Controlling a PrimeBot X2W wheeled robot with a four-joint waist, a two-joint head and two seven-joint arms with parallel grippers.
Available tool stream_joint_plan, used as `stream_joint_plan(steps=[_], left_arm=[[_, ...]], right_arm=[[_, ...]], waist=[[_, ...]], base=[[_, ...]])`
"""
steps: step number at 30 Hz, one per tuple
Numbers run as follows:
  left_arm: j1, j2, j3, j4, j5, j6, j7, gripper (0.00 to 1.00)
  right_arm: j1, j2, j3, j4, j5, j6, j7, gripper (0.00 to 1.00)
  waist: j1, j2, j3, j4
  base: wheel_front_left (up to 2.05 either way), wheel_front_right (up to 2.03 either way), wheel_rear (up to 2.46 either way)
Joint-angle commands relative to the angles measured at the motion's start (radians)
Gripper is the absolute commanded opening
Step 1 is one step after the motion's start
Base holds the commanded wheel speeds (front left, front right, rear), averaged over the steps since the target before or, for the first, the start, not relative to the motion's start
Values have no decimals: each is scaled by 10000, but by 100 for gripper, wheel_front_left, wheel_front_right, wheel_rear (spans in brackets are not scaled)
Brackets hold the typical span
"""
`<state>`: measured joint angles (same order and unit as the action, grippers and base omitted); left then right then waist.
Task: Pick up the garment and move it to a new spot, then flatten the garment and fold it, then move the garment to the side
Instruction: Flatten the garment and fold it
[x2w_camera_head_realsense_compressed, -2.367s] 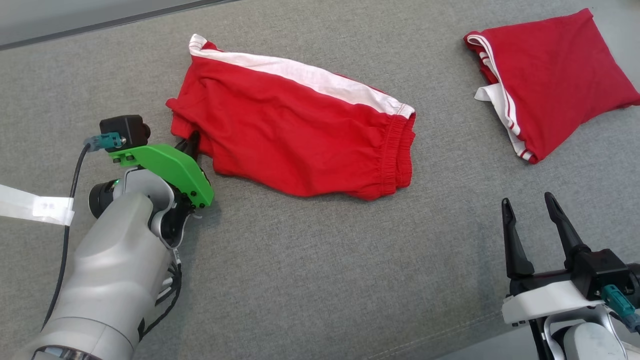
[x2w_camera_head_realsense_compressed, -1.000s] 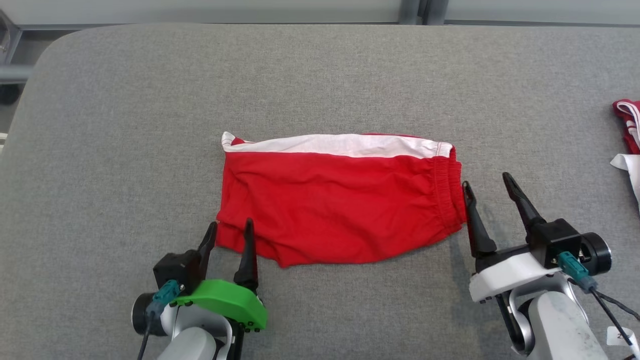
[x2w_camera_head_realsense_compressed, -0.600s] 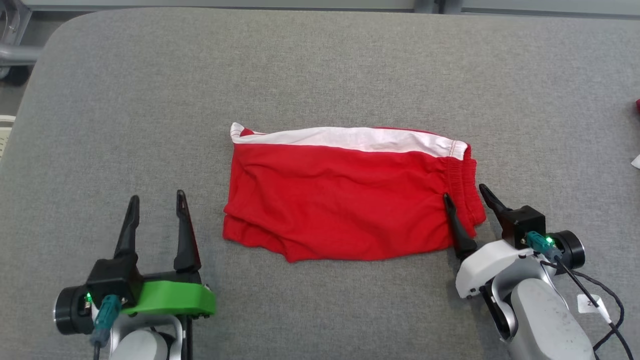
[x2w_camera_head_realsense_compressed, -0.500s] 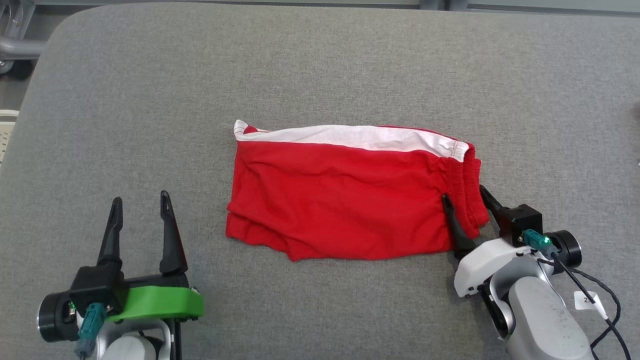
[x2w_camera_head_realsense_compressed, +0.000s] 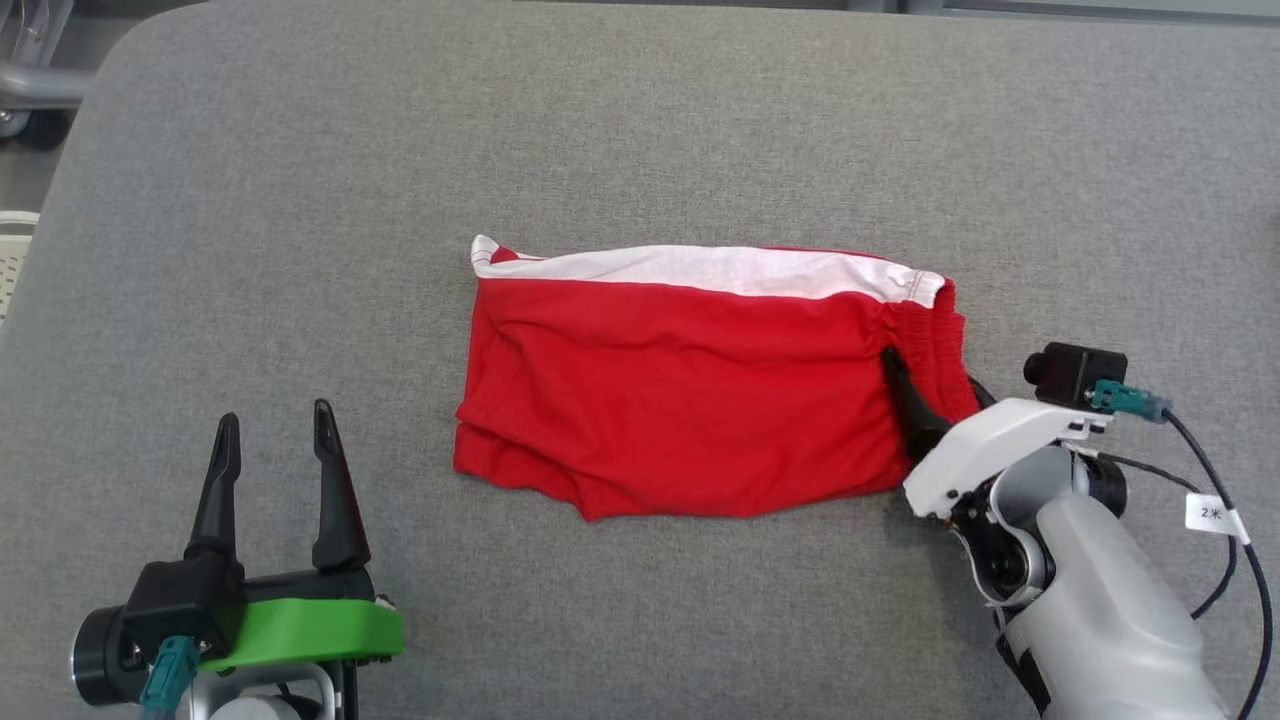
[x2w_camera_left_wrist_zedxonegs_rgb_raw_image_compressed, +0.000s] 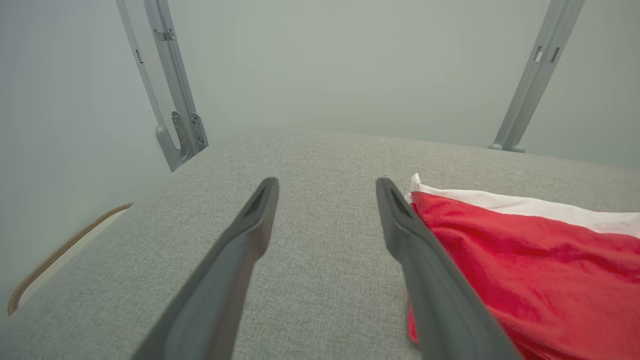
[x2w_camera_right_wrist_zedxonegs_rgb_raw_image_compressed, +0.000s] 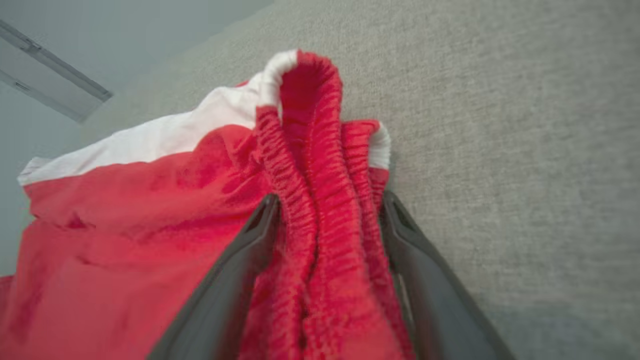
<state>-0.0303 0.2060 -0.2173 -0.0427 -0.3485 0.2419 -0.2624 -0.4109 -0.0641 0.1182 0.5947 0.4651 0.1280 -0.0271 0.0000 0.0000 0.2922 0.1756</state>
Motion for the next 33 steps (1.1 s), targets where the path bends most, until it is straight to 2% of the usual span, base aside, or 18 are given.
stream_joint_plan(steps=[1, 3, 6, 9, 10, 14, 17, 19, 22, 25, 27, 29, 33], left_arm=[[178, -33, 128, 82, 119, -126, -27, 100], [224, -70, 225, 124, 148, -255, -27, 100], [337, -155, 293, 311, -21, -508, -26, 100], [404, -173, 236, 686, -132, -721, -26, 100], [404, -173, 236, 686, -132, -721, -26, 100], [461, -309, 204, 1187, -436, -1019, -26, 100], [473, -349, 133, 1626, -532, -1166, -27, 100], [450, -420, 148, 1795, -558, -1177, -28, 100], [516, -499, 163, 1969, -546, -1154, -28, 100], [552, -522, 111, 2152, -445, -1108, -26, 100], [527, -536, 121, 2269, -437, -1073, -24, 100], [431, -487, 92, 2338, -413, -1065, 10, 100], [23, -343, 3, 2397, -289, -1153, 48, 100]], right_arm=[[254, 290, 582, 171, 1413, 56, 871, 0], [209, 249, 640, -59, 2520, 37, 1221, 0], [307, 32, 198, -734, 4006, 28, 1629, 0], [807, -993, -551, -1241, 4927, 8, 2158, 0], [807, -993, -551, -1241, 4927, 8, 2158, 0], [1530, -2211, -1865, -1578, 5624, 20, 2718, 0], [2039, -3196, -3054, -1701, 5732, 28, 3050, 0], [2279, -3390, -3607, -2012, 5844, 30, 3367, 0], [2276, -3102, -4183, -3098, 6232, 30, 4007, 0], [2257, -2201, -4040, -4610, 6240, 30, 4671, 0], [2208, -1530, -3593, -5292, 5574, 30, 4963, 0], [1920, -638, -3100, -5559, 4784, 30, 5102, 0], [1243, 33, -2111, -4927, 3291, 30, 4688, 0]], waist=[[0, 0, -36, -77], [0, 0, -79, -193], [0, 0, -142, -331], [0, 0, -256, -425], [0, 0, -256, -425], [0, 0, -519, -537], [0, 0, -766, -515], [0, 0, -942, -466], [0, 0, -1128, -407], [0, 0, -1198, -347], [0, 0, -1130, -392], [0, 0, -992, -512], [0, 0, -702, -641]], base=[[0, 0, 0], [0, 0, 0], [0, 0, 0], [0, 0, 0], [0, 0, 0], [0, 0, 0], [0, 0, 0], [0, 0, 0], [0, 0, 0], [0, 0, 0], [0, 0, 0], [0, 0, 0], [0, 0, 0]])
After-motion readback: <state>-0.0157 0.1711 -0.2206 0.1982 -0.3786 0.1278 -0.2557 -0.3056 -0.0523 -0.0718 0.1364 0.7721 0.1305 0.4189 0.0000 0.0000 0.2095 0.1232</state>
